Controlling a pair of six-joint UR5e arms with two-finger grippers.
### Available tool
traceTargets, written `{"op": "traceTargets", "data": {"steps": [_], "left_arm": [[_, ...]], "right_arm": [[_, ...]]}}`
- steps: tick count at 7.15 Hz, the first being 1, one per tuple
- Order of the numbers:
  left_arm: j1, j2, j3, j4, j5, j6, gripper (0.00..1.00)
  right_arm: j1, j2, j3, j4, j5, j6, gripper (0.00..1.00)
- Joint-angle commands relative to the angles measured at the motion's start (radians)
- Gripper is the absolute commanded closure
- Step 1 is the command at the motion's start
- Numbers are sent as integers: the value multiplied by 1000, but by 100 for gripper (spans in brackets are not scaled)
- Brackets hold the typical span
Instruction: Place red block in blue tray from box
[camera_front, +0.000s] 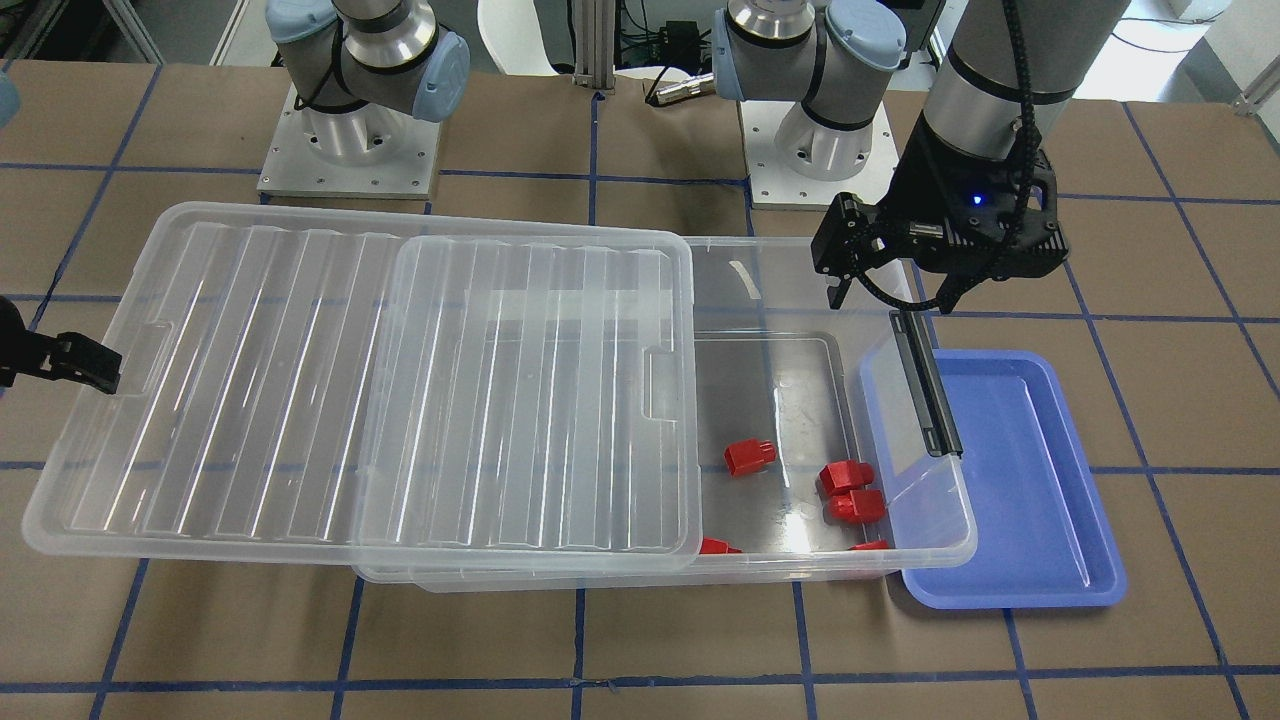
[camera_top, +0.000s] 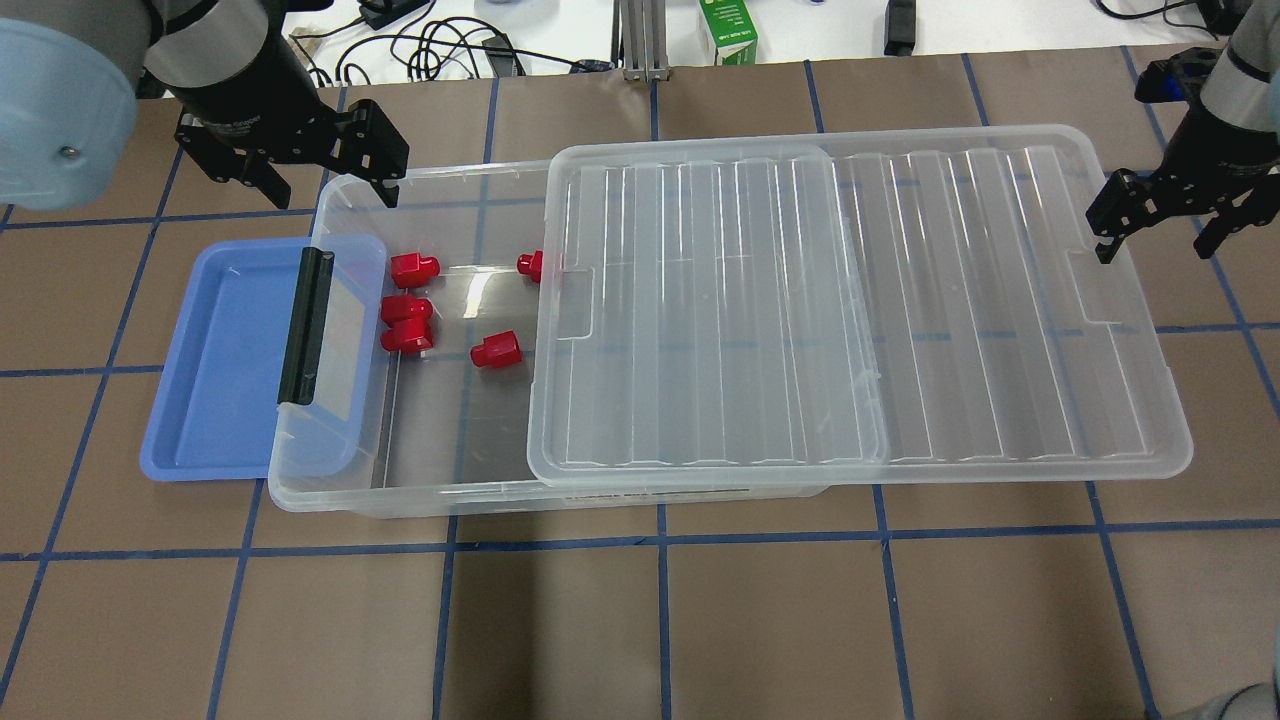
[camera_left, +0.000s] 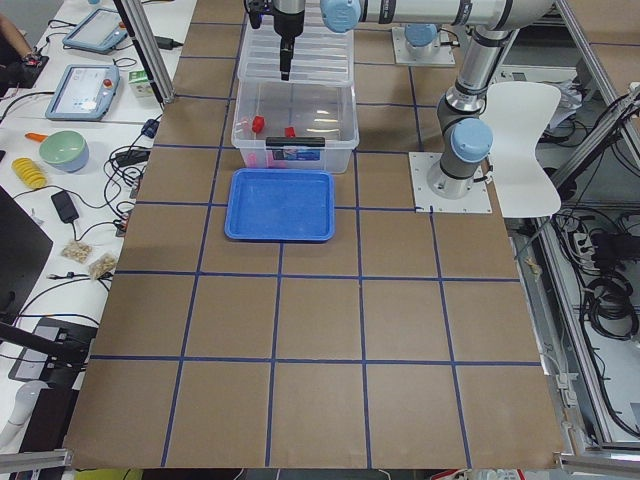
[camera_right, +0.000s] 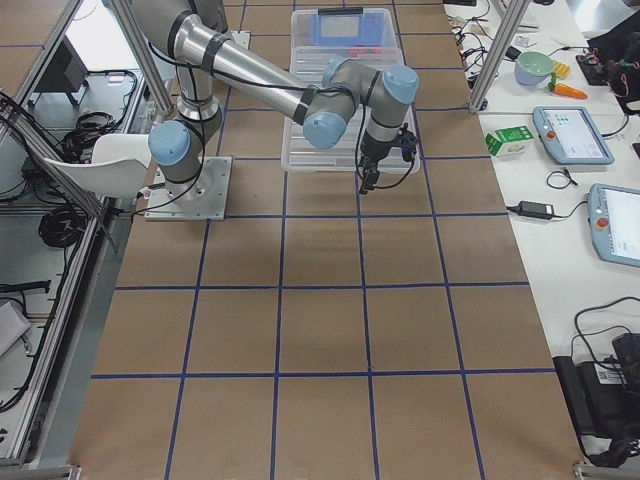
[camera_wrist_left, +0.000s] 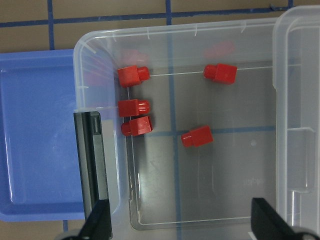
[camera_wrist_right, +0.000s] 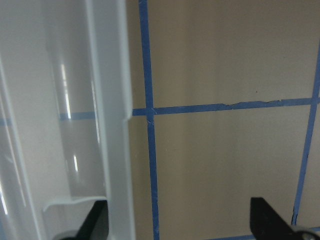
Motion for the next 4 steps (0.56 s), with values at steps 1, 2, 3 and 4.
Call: {"op": "traceTargets", "data": {"steps": [1, 2, 3, 4], "left_arm": [[-1, -1, -2, 0, 0, 0, 0], [-1, -2, -2, 0, 0, 0, 0], [-2, -2, -2, 0, 0, 0, 0], [-2, -5, -2, 3, 0, 0, 0]], "right_arm": [[-5, -3, 4, 1, 5, -3, 0], [0, -11, 4, 2, 7, 1, 0], [3, -21, 3, 13, 8, 3, 0], [3, -29, 1, 22, 11, 4, 0]]}}
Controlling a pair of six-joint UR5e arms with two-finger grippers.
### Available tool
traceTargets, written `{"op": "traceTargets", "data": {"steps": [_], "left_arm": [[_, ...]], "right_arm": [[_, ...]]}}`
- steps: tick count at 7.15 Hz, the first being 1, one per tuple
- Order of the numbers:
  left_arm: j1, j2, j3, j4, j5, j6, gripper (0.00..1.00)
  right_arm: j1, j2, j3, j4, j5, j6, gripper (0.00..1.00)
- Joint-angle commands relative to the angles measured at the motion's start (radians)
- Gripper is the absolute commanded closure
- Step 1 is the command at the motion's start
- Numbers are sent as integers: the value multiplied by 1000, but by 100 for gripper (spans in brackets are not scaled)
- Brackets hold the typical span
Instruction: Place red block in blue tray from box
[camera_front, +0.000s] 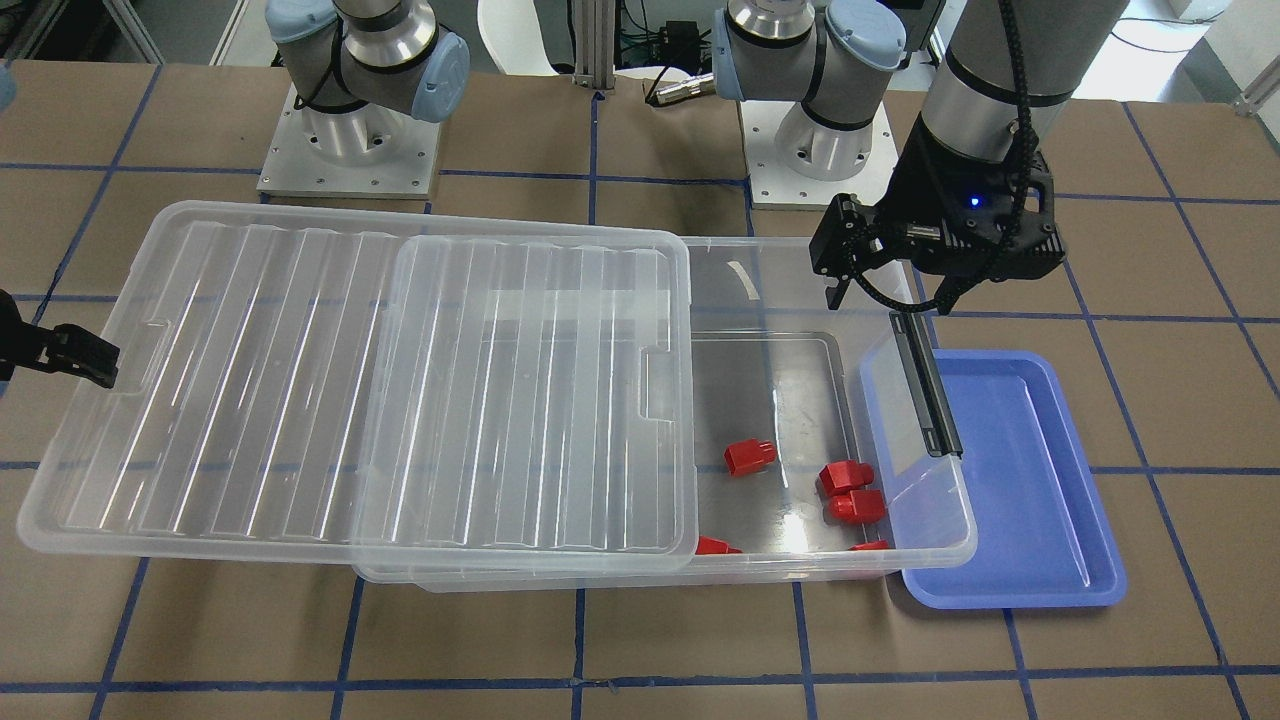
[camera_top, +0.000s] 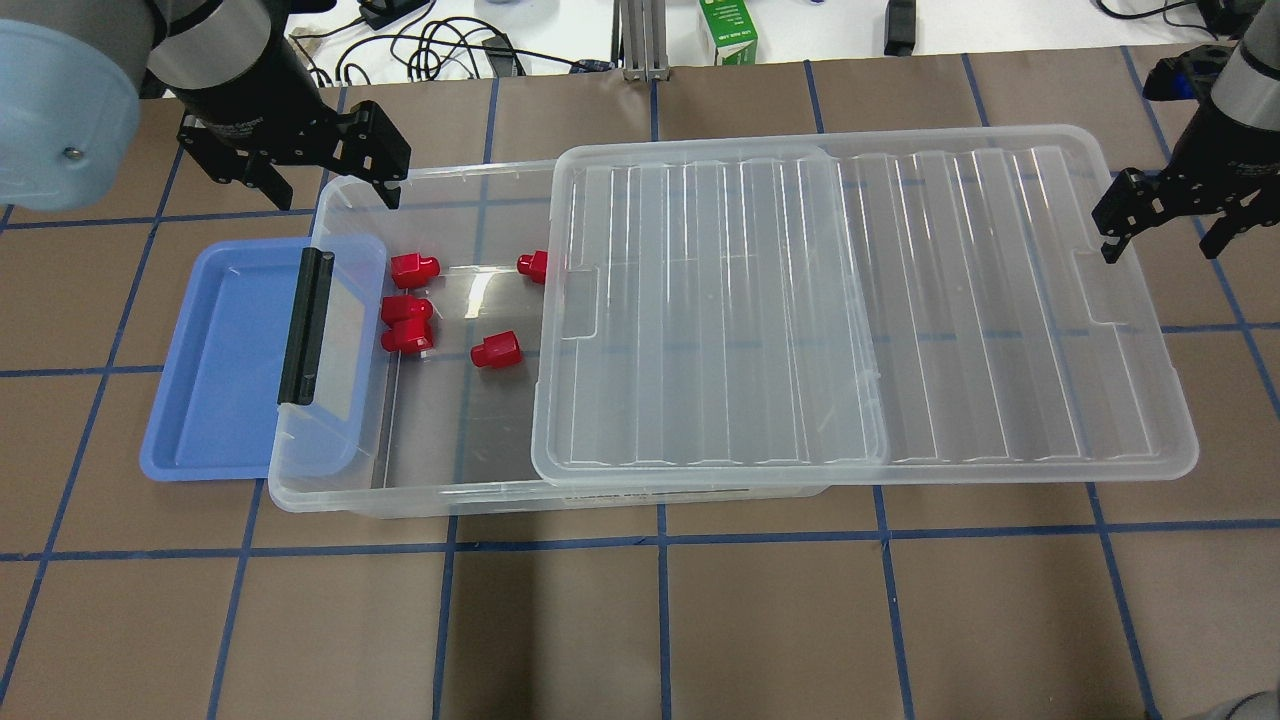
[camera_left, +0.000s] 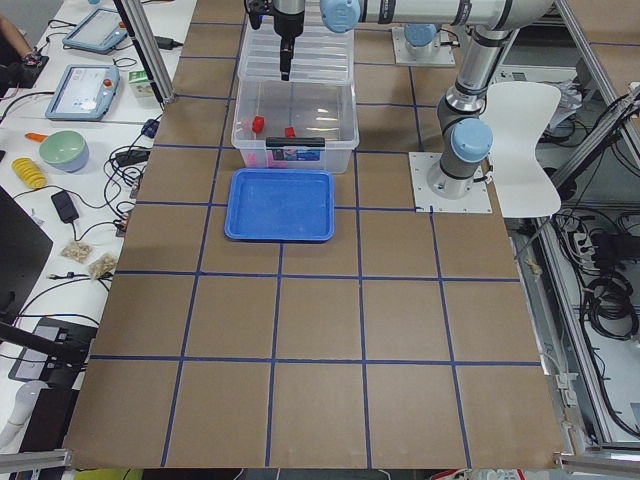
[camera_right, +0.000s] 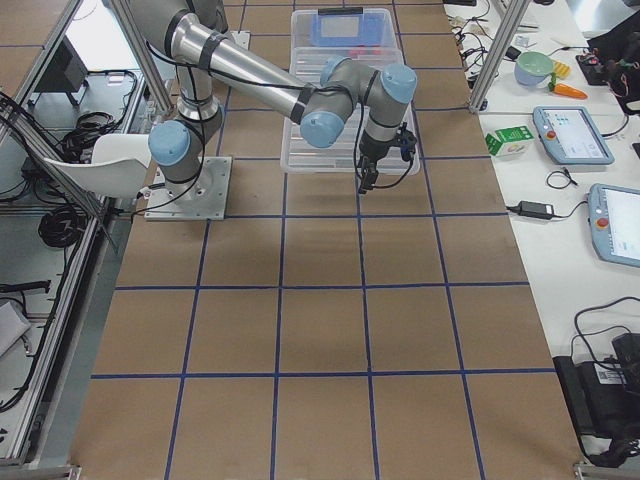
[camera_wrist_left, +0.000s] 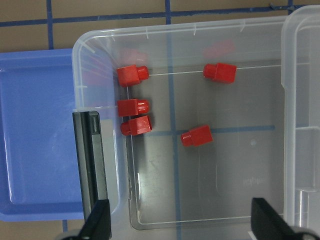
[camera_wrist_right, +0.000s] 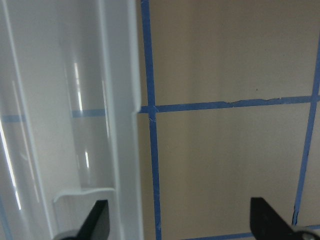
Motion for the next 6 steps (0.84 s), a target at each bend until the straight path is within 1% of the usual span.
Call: {"op": "traceTargets", "data": {"steps": [1, 3, 4, 5, 6], "left_arm": [[-1, -1, 0, 2, 0, 0, 0], [19, 4, 0, 1, -3, 38, 0], [71, -2, -5, -2, -105, 210, 0], [97, -2, -38, 4, -176, 286, 0], [108, -13, -98, 42, -182, 354, 0]], "right_arm": [[1, -15, -3, 13, 14, 2, 0], [3, -44, -3, 32, 15, 2, 0], [3, -44, -1, 32, 15, 2, 0], [3, -44, -1, 36, 15, 4, 0], [3, -50, -6, 46, 15, 4, 0]]}}
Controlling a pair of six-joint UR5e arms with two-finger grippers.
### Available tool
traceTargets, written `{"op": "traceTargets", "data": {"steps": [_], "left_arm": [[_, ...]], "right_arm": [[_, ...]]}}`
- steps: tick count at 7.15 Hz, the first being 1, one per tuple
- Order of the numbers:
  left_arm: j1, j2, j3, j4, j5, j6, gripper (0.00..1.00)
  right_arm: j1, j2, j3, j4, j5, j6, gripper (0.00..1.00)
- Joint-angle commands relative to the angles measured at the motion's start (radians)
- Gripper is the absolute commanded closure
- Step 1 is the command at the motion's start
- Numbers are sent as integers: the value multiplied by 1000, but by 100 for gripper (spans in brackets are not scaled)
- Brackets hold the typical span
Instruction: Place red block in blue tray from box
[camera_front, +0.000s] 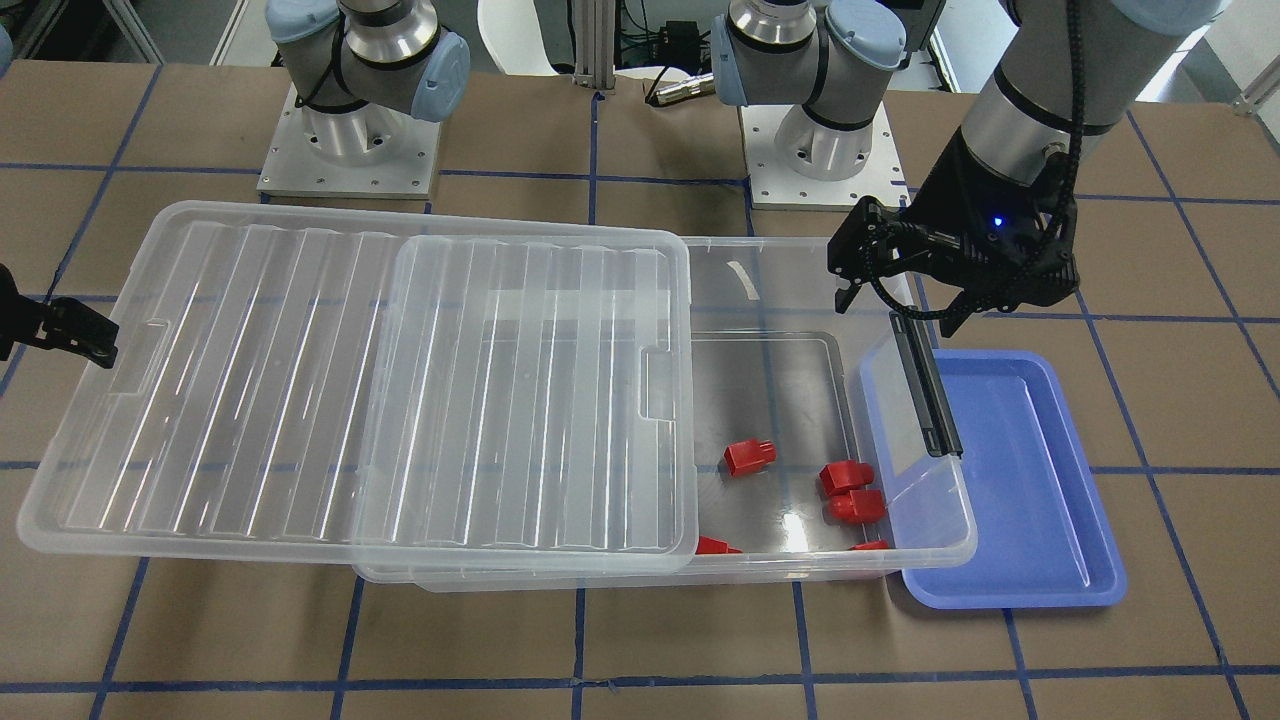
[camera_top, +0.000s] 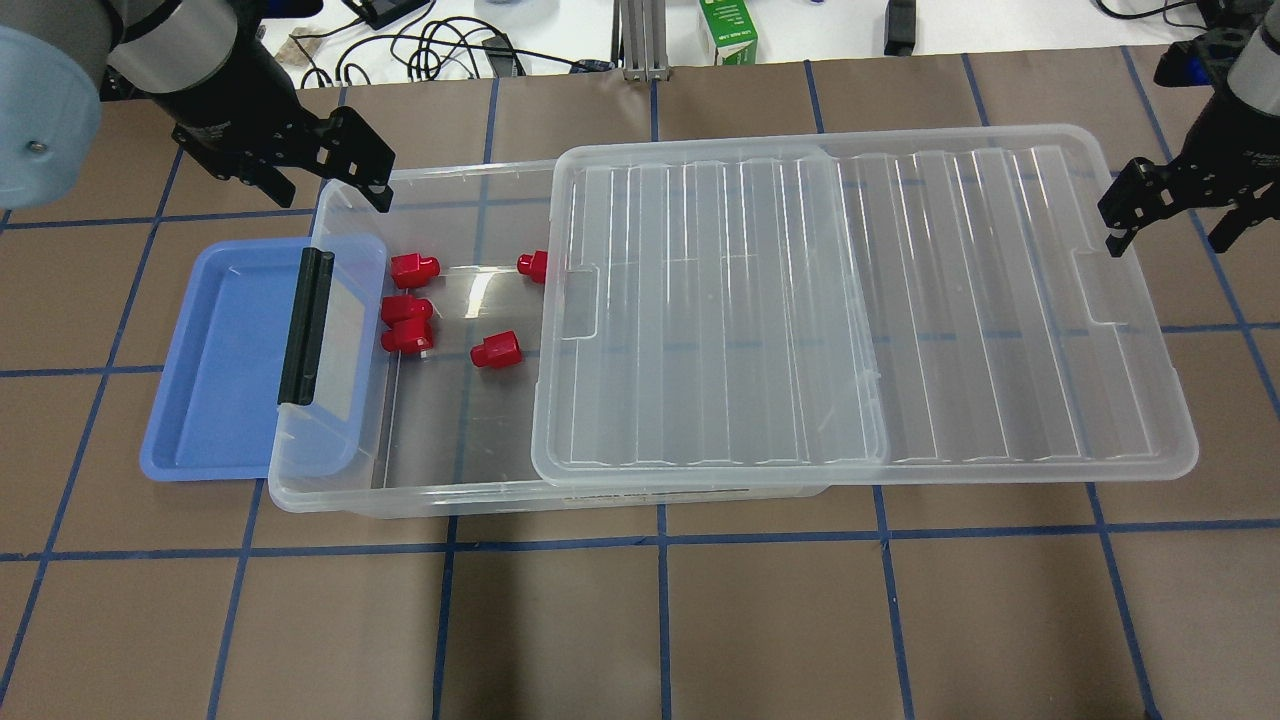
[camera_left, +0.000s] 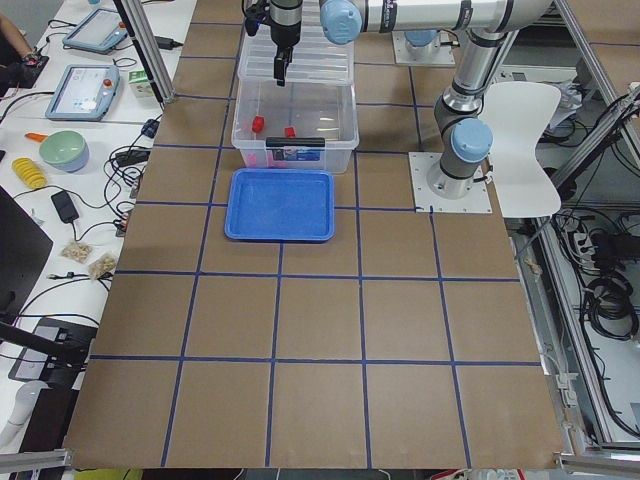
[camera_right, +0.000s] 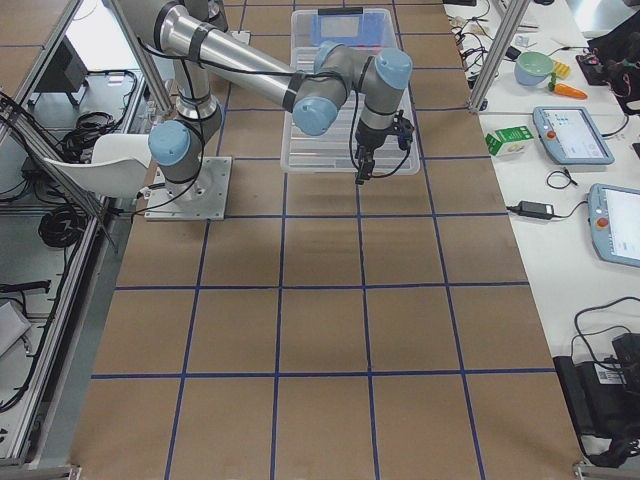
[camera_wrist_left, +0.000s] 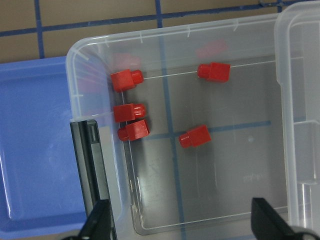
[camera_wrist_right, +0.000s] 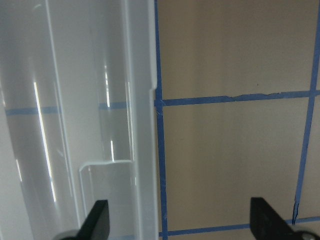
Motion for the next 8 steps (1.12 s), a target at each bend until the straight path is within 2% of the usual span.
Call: {"op": "traceTargets", "data": {"steps": [1, 2, 3, 5, 7, 8], "left_arm": [[17, -38, -143, 217, -61, 174, 0], [16, -40, -234, 325, -70, 304, 0], [2, -44, -320, 389, -70, 339, 0], [-12, -55, -460, 614, -70, 394, 0], [-20, -84, -529, 696, -72, 425, 0], [-18, -104, -529, 719, -76, 457, 0]], "right_arm": [[0, -37, -9, 45, 0, 1, 0], [0, -89, -9, 64, -1, 2, 0], [0, -143, -9, 81, -4, 2, 0], [0, -241, -9, 165, 0, 2, 0], [0, -265, 0, 188, -4, -12, 0], [0, -265, -5, 187, 0, -13, 0]]}}
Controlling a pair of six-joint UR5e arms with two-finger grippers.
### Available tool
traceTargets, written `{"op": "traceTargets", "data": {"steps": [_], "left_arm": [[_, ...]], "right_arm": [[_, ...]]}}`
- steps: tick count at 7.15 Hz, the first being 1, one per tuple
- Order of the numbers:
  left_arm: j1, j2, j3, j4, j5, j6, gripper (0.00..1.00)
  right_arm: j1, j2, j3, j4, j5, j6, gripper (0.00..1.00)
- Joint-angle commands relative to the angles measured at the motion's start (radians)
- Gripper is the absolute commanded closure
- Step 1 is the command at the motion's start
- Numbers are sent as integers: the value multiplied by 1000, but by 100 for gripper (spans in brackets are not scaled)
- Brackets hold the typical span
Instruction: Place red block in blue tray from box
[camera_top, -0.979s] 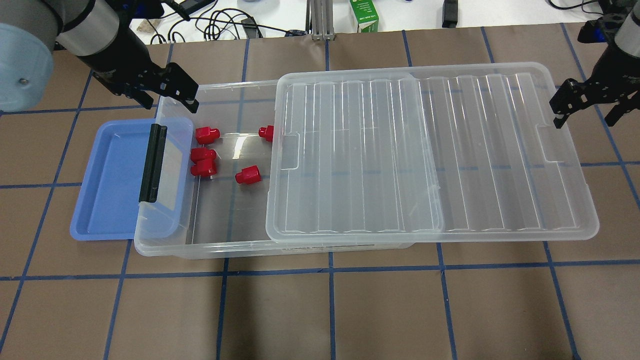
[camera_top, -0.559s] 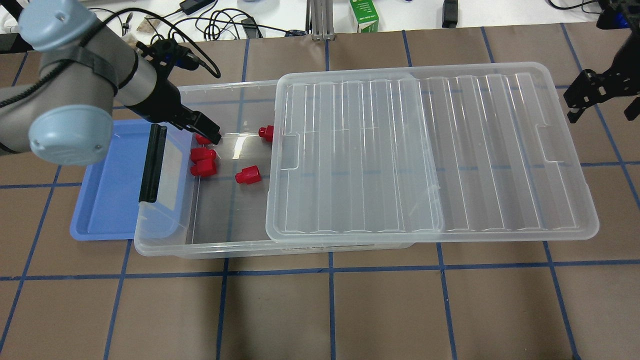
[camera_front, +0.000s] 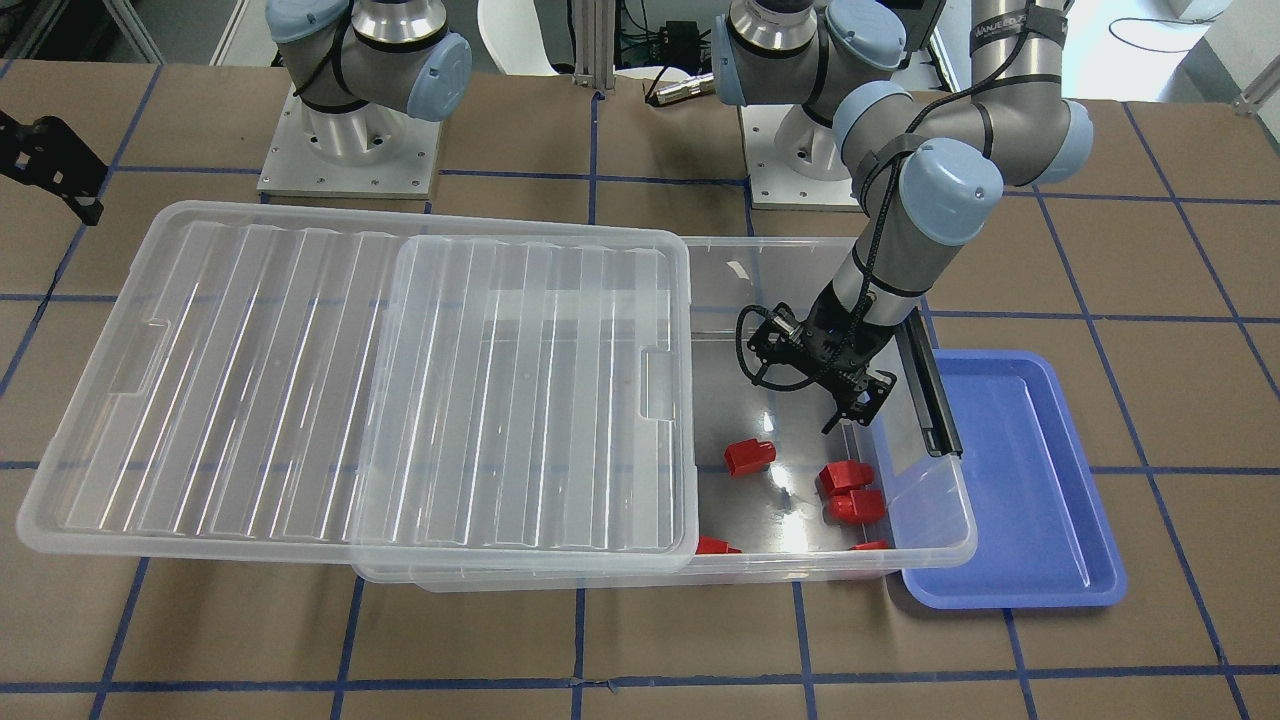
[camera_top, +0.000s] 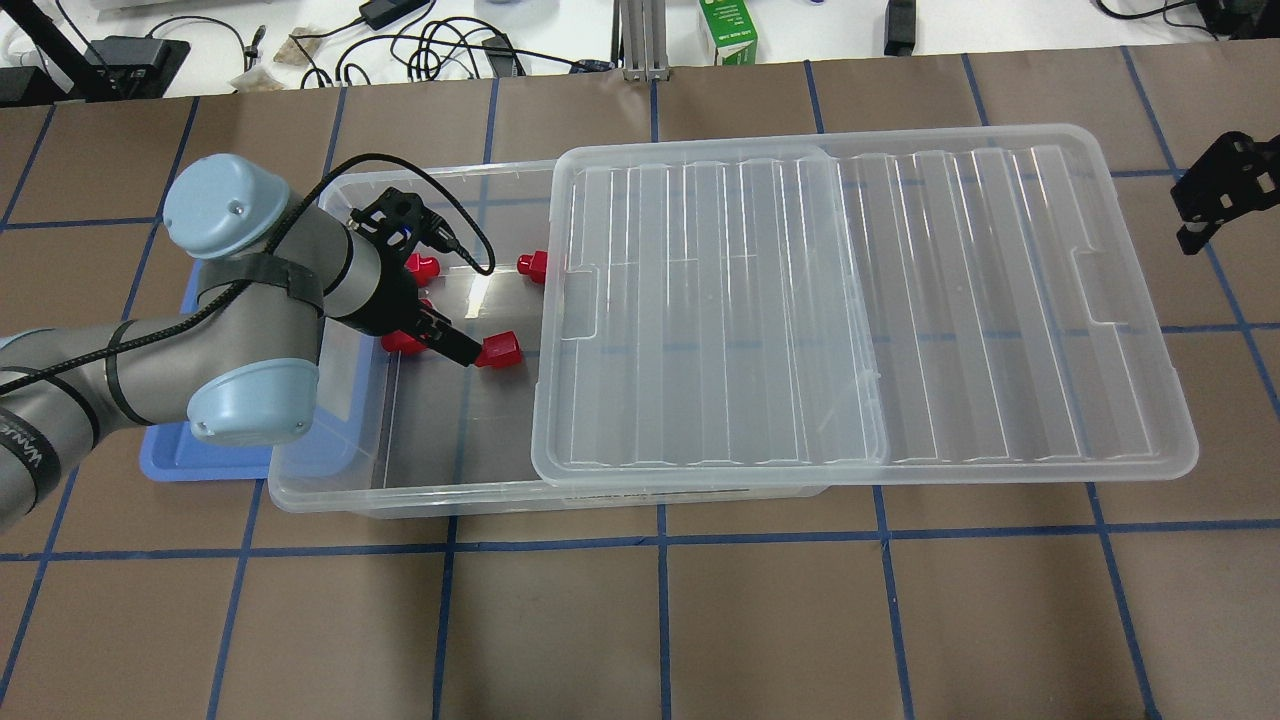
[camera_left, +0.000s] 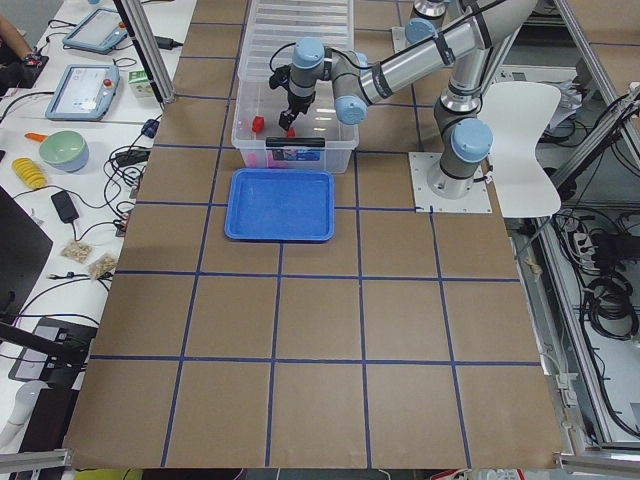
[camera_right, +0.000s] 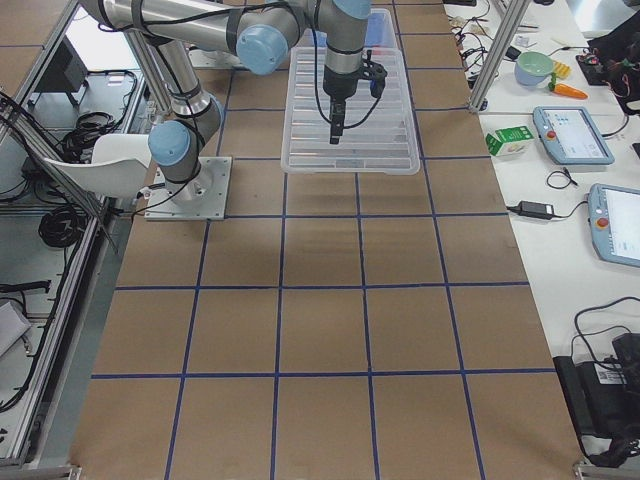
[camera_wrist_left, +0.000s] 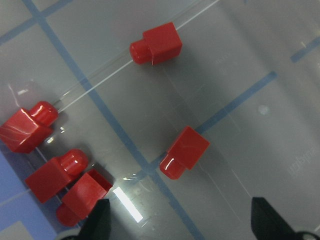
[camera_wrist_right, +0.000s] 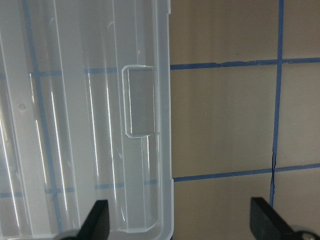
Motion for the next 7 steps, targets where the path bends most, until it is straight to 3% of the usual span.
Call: {"op": "traceTargets", "data": {"steps": [1, 6, 7], "left_arm": [[-2, -41, -19, 64, -70, 38, 0], [1, -109, -28, 78, -80, 25, 0], [-1, -133, -29, 149, -86, 25, 0]], "right_arm": [[0, -5, -4, 4, -1, -4, 0], [0, -9, -5, 3, -7, -4, 0], [0, -9, -7, 3, -2, -4, 0]]}}
